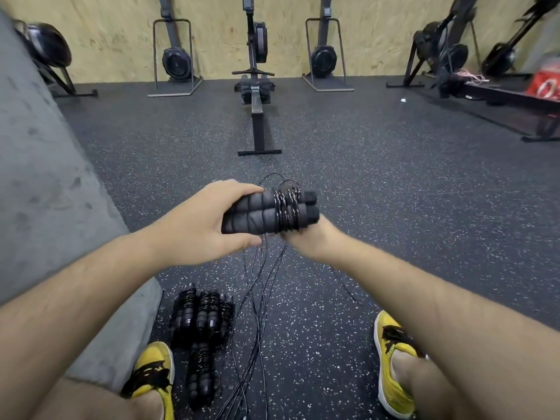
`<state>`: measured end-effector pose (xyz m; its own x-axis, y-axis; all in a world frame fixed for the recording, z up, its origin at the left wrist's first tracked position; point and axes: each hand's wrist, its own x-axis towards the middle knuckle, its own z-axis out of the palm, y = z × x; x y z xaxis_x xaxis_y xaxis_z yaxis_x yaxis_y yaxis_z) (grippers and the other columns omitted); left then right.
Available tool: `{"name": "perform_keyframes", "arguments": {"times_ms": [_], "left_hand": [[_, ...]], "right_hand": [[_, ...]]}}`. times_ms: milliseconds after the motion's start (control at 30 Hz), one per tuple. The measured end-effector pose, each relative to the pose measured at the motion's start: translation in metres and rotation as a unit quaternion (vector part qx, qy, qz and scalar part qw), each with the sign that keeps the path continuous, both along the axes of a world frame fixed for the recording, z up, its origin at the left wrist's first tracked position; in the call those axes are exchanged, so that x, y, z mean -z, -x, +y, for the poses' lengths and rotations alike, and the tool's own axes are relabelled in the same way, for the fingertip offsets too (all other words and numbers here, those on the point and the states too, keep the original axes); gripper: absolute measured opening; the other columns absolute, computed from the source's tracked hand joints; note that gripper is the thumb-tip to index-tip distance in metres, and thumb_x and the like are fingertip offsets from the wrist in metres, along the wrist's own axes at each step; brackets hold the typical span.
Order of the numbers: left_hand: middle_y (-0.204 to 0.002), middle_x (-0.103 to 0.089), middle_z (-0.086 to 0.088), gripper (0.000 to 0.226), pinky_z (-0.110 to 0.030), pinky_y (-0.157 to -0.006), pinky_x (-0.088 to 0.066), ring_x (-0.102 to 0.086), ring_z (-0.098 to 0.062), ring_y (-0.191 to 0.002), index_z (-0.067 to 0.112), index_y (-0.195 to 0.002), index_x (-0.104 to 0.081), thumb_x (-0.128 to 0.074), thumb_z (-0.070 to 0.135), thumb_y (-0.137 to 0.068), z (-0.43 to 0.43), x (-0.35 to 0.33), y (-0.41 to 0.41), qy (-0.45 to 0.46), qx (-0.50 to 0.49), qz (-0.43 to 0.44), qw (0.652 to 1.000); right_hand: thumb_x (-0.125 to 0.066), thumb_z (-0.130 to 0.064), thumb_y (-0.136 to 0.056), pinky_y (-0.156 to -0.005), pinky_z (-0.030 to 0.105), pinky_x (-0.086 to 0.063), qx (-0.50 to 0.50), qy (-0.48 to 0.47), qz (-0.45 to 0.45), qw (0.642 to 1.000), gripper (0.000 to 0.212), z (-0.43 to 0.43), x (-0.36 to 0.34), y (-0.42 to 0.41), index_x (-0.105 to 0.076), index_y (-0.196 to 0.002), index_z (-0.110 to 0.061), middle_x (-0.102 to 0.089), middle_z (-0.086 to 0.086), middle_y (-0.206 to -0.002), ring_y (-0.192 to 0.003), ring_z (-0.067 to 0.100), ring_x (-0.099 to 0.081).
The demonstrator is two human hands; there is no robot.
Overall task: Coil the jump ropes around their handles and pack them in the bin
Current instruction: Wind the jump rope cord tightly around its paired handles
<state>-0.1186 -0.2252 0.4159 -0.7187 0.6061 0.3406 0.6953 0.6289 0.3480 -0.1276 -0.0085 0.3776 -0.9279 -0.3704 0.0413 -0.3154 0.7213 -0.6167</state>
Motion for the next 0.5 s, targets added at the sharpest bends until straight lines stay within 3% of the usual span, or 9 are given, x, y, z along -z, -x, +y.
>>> {"name": "perform_keyframes", "arguments": {"times_ms": [33, 133, 200, 333, 500], "left_hand": [[-0.104, -0.061, 0.008, 0.06, -0.03, -0.093, -0.041, -0.054, -0.011, -0.099, 0.022, -0.127, -0.057, -0.077, 0.043, -0.075, -0.001, 0.003, 0.006, 0.019, -0.016, 0.025, 0.999], [-0.103, -0.056, 0.004, 0.064, -0.039, -0.093, -0.041, -0.049, -0.019, -0.097, 0.023, -0.132, -0.053, -0.079, 0.044, -0.078, -0.013, 0.014, 0.027, 0.064, -0.075, 0.078, 0.992], [-0.106, -0.055, 0.001, 0.067, -0.046, -0.093, -0.044, -0.048, -0.023, -0.099, 0.022, -0.134, -0.051, -0.081, 0.041, -0.077, -0.021, 0.021, 0.038, 0.085, -0.113, 0.1, 0.985], [-0.11, -0.058, -0.002, 0.07, -0.049, -0.088, -0.047, -0.05, -0.027, -0.097, 0.02, -0.134, -0.053, -0.084, 0.036, -0.074, -0.026, 0.03, 0.045, 0.12, -0.108, 0.103, 0.981], [-0.108, -0.056, 0.006, 0.066, -0.043, -0.086, -0.046, -0.05, -0.022, -0.096, 0.026, -0.13, -0.057, -0.082, 0.035, -0.07, -0.013, 0.029, 0.031, 0.147, -0.026, 0.089, 0.985]], "right_hand": [[-0.041, -0.008, -0.103, -0.077, 0.025, -0.045, -0.007, -0.03, -0.002, 1.0, 0.025, -0.011, 0.006, -0.005, -0.064, -0.112, -0.012, -0.062, 0.001, -0.099, -0.088, 0.019, -0.057], [-0.032, -0.032, -0.108, -0.072, 0.029, -0.042, -0.013, -0.031, -0.039, 0.999, 0.035, -0.029, 0.01, -0.024, -0.062, -0.11, -0.013, -0.058, -0.005, -0.088, -0.085, 0.019, -0.057], [-0.031, -0.036, -0.108, -0.082, 0.035, -0.047, -0.02, -0.065, -0.027, 0.997, 0.039, -0.033, 0.004, -0.034, -0.061, -0.109, -0.01, -0.064, 0.003, -0.096, -0.093, 0.025, -0.06], [-0.038, -0.037, -0.105, -0.072, 0.034, -0.045, -0.011, -0.117, 0.063, 0.991, 0.031, -0.025, -0.025, -0.039, -0.06, -0.096, -0.017, -0.063, 0.003, -0.09, -0.085, 0.026, -0.058], [-0.047, -0.052, -0.098, -0.071, 0.034, -0.046, -0.013, -0.247, 0.248, 0.937, 0.029, -0.001, -0.058, -0.024, -0.064, -0.1, -0.028, -0.064, -0.006, -0.094, -0.091, 0.022, -0.06]]}}
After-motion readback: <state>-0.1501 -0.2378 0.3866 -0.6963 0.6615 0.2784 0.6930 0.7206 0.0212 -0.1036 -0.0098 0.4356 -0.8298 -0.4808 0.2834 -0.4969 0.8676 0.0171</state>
